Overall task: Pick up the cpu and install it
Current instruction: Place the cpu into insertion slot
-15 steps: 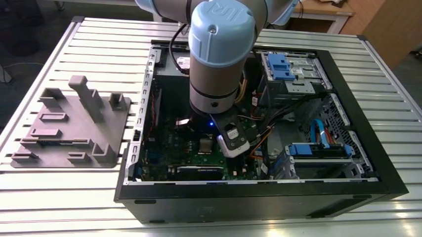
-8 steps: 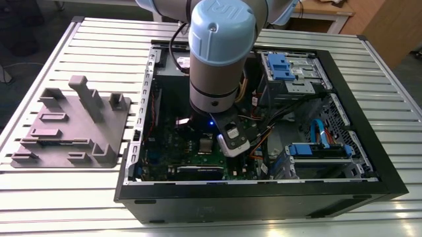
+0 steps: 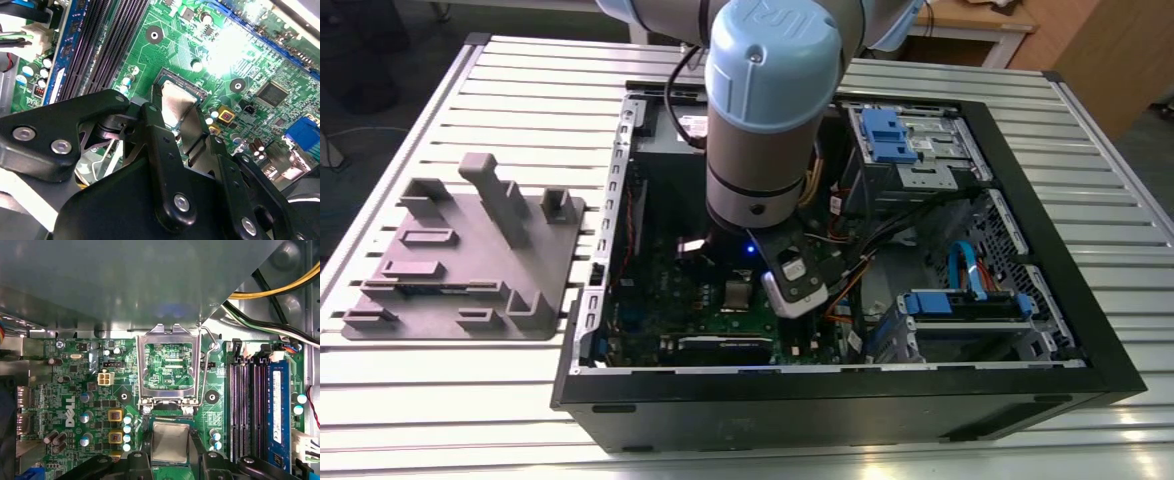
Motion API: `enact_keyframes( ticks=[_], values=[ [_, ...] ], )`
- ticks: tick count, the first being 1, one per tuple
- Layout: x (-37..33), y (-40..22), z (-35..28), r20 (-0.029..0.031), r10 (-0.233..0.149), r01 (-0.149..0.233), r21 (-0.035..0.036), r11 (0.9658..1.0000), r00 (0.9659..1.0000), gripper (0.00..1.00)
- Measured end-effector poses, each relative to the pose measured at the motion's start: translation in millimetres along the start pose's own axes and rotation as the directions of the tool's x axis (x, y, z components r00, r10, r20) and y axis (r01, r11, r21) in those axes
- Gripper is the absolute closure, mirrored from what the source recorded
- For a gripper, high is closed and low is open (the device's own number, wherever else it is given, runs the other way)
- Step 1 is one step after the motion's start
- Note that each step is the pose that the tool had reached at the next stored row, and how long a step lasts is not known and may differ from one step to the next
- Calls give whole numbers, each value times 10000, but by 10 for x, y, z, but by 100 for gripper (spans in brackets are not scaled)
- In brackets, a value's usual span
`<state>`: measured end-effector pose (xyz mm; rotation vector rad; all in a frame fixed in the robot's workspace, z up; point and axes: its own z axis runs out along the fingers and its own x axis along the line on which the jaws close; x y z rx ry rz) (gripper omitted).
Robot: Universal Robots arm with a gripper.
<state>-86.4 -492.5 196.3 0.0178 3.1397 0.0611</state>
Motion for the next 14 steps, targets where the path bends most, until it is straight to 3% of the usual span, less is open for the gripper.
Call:
enact_keyframes(
  ticks=[14],
  values=[
    [0, -2, 43, 1, 26, -26, -7, 10000, 10000, 58]
  ],
)
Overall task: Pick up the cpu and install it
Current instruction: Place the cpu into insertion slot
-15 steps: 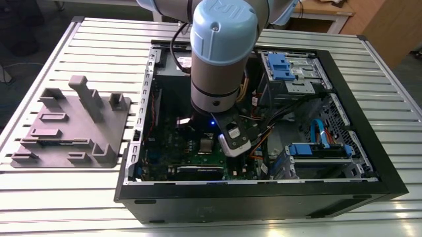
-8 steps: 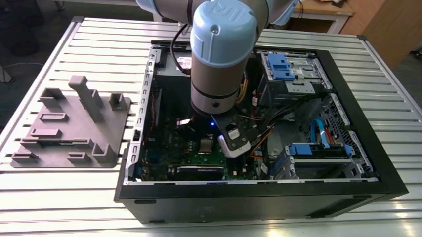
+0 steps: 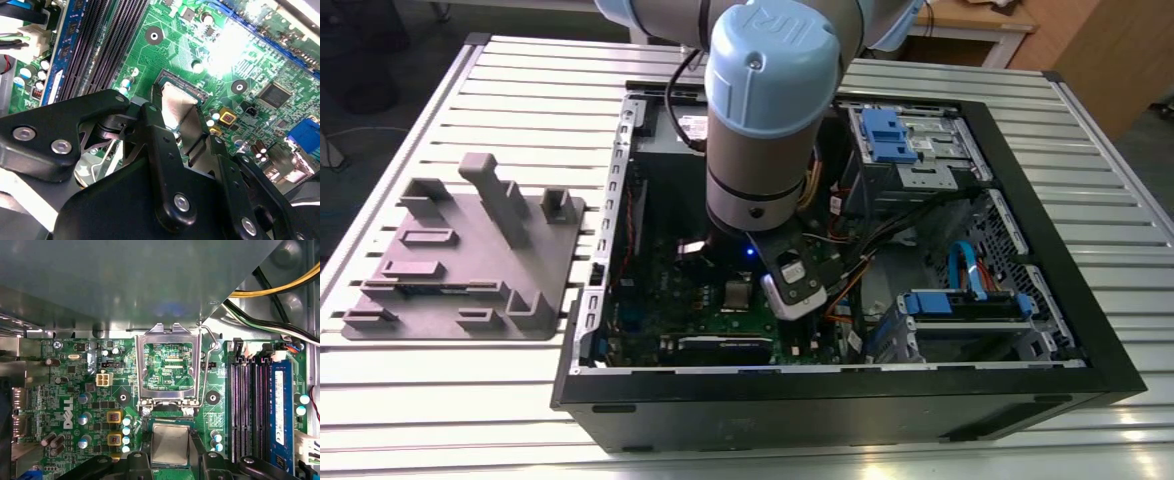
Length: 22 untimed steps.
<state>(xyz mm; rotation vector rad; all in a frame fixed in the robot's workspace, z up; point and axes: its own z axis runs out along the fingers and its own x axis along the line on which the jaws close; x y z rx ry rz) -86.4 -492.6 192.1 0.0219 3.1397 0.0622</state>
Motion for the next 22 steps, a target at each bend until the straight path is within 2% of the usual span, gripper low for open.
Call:
enact_keyframes(
  ticks=[22],
  values=[
    [0, 0, -4, 0, -26, 26, 3, 10000, 10000, 61]
  ],
)
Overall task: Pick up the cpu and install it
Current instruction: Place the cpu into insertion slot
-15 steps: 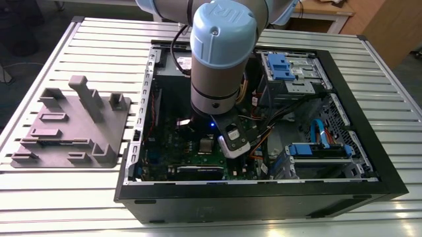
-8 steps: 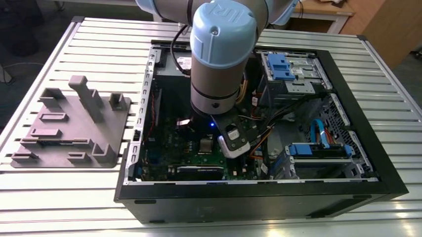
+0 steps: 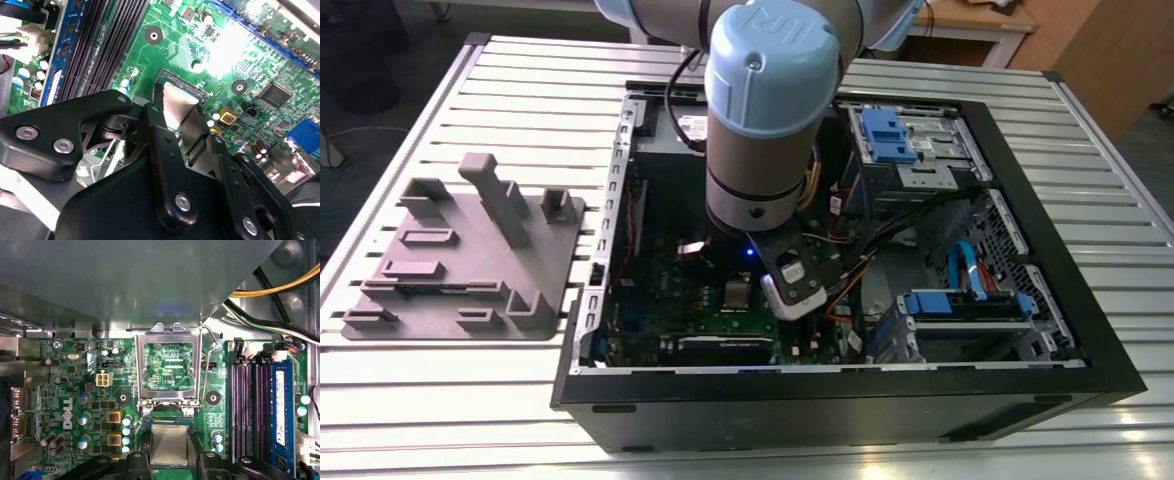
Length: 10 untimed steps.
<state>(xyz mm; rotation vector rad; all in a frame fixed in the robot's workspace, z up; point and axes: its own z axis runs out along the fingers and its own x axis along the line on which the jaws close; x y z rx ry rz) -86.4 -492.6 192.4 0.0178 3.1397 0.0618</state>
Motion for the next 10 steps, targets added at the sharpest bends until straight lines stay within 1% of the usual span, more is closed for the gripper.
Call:
enact_keyframes(
  ticks=[10],
  values=[
    [0, -10, -1, -8, -216, 216, 0, 9998, 9998, 61]
  ],
)
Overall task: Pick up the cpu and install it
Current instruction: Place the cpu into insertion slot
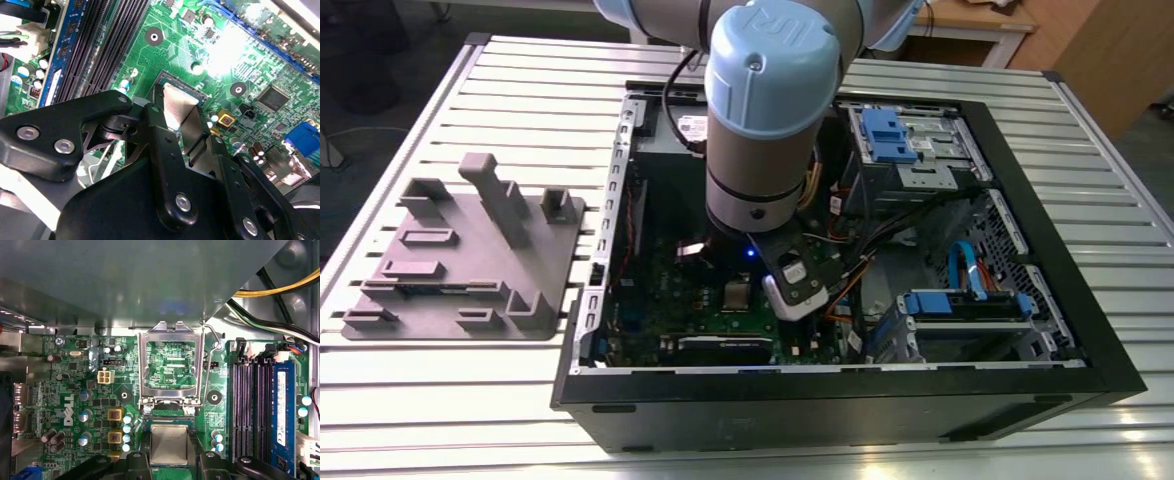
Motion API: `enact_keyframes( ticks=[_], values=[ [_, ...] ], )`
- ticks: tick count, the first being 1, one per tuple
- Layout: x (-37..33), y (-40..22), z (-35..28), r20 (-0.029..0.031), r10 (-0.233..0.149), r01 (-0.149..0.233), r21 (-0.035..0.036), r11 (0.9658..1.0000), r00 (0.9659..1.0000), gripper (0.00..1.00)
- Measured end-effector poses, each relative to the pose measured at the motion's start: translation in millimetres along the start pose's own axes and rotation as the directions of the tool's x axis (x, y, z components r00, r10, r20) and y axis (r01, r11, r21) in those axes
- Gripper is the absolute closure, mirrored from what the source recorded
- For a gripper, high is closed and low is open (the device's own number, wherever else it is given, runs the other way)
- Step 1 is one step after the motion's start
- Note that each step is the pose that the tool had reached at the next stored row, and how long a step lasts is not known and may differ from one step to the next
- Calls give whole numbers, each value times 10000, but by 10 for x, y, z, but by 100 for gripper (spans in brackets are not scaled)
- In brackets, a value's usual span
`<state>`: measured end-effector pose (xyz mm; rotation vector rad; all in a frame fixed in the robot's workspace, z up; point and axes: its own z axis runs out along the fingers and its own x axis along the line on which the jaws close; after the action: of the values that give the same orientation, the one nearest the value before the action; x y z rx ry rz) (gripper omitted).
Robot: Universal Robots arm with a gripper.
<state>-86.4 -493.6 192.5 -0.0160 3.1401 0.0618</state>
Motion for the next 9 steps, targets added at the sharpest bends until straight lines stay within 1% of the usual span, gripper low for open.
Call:
enact_keyframes(
  ticks=[4, 9],
  values=[
    [1, -2, 4, -2, -43, 43, 1, 10000, 10000, 61],
    [6, -7, 4, 1, -88, 88, -23, 10000, 10000, 61]
  ],
)
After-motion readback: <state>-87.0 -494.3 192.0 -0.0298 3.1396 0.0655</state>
